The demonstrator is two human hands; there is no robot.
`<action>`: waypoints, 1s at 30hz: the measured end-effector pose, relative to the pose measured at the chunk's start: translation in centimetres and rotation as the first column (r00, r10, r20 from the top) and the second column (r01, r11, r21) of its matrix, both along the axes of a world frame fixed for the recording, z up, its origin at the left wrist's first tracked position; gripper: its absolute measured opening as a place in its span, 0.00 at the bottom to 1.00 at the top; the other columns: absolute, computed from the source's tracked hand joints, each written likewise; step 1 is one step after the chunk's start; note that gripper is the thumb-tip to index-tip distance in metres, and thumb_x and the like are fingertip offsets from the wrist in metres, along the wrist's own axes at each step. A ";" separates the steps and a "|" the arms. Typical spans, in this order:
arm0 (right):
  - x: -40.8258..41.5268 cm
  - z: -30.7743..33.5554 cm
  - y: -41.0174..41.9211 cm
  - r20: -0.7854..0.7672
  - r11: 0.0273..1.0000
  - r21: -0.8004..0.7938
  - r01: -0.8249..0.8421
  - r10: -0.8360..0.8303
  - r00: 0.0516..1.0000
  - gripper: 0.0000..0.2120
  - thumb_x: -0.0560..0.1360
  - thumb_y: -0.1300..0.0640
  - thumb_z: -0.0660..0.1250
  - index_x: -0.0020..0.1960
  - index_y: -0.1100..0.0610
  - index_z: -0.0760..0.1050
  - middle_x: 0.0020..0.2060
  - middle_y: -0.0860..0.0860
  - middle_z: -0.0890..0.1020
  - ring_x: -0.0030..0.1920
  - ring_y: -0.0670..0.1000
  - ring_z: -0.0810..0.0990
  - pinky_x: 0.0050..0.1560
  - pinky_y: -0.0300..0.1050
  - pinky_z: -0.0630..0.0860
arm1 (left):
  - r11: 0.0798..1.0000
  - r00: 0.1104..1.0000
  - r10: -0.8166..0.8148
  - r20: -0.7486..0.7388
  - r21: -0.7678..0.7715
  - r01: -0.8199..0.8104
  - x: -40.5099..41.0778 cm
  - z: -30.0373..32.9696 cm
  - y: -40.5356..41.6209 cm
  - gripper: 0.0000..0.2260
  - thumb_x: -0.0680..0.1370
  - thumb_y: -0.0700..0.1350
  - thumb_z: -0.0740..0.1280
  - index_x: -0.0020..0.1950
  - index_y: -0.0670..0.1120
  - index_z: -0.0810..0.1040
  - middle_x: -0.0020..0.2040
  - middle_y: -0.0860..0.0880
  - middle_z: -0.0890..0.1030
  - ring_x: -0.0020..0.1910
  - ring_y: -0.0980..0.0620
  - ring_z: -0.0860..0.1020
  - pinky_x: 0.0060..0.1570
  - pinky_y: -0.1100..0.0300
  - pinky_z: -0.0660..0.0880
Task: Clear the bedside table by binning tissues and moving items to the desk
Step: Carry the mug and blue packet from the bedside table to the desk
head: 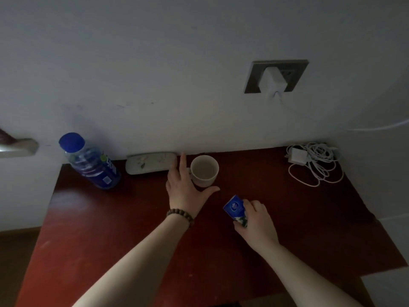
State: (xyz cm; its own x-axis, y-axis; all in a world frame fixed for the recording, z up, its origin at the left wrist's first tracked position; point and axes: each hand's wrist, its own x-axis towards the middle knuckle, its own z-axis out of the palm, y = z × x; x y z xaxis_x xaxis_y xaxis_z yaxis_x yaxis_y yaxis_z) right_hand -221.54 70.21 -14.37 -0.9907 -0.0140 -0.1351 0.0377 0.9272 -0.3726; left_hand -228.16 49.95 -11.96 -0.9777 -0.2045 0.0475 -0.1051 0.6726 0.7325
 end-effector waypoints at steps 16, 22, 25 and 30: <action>-0.4 -0.5 1.2 0.016 0.993 -0.020 -0.114 0.115 0.993 0.34 0.71 0.44 0.67 0.73 0.52 0.60 0.61 0.47 0.68 0.60 0.46 0.67 0.59 0.41 0.70 | 0.978 0.990 0.128 -0.050 -0.159 -0.135 -4.5 -1.4 1.7 0.40 0.64 0.60 0.75 0.71 0.47 0.64 0.69 0.45 0.69 0.69 0.43 0.63 0.66 0.44 0.61; -0.5 -0.8 1.5 0.016 0.992 -0.014 -0.129 0.129 0.992 0.34 0.72 0.43 0.67 0.73 0.52 0.59 0.61 0.47 0.67 0.60 0.45 0.67 0.60 0.40 0.71 | 0.983 0.994 0.071 -0.080 -0.165 -0.083 -6.5 -1.2 0.5 0.41 0.65 0.59 0.75 0.72 0.46 0.63 0.70 0.45 0.68 0.71 0.44 0.61 0.69 0.44 0.59; -0.5 -0.9 1.5 0.015 0.991 -0.006 -0.131 0.131 0.991 0.35 0.71 0.43 0.67 0.73 0.52 0.59 0.61 0.47 0.67 0.60 0.46 0.67 0.60 0.40 0.70 | 0.981 0.997 0.046 -0.064 -0.183 -0.057 -6.6 -1.2 0.3 0.41 0.66 0.60 0.73 0.73 0.46 0.61 0.72 0.45 0.66 0.73 0.45 0.58 0.70 0.45 0.57; -0.6 -0.5 1.4 0.027 0.991 -0.021 -0.131 0.131 0.991 0.33 0.71 0.44 0.68 0.71 0.53 0.62 0.59 0.48 0.69 0.58 0.46 0.68 0.57 0.41 0.72 | 0.968 0.998 0.043 -0.036 -0.246 -0.051 -5.0 -0.8 0.4 0.49 0.67 0.66 0.68 0.77 0.45 0.48 0.77 0.43 0.52 0.76 0.47 0.47 0.73 0.49 0.47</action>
State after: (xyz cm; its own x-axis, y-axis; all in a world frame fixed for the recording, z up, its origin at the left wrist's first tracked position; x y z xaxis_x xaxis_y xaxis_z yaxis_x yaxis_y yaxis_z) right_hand -222.15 71.63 -14.87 -0.9760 -0.1460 -0.1617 -0.0726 0.9178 -0.3904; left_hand -233.19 50.39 -12.75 -0.9646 -0.2284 0.1318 -0.1210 0.8275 0.5482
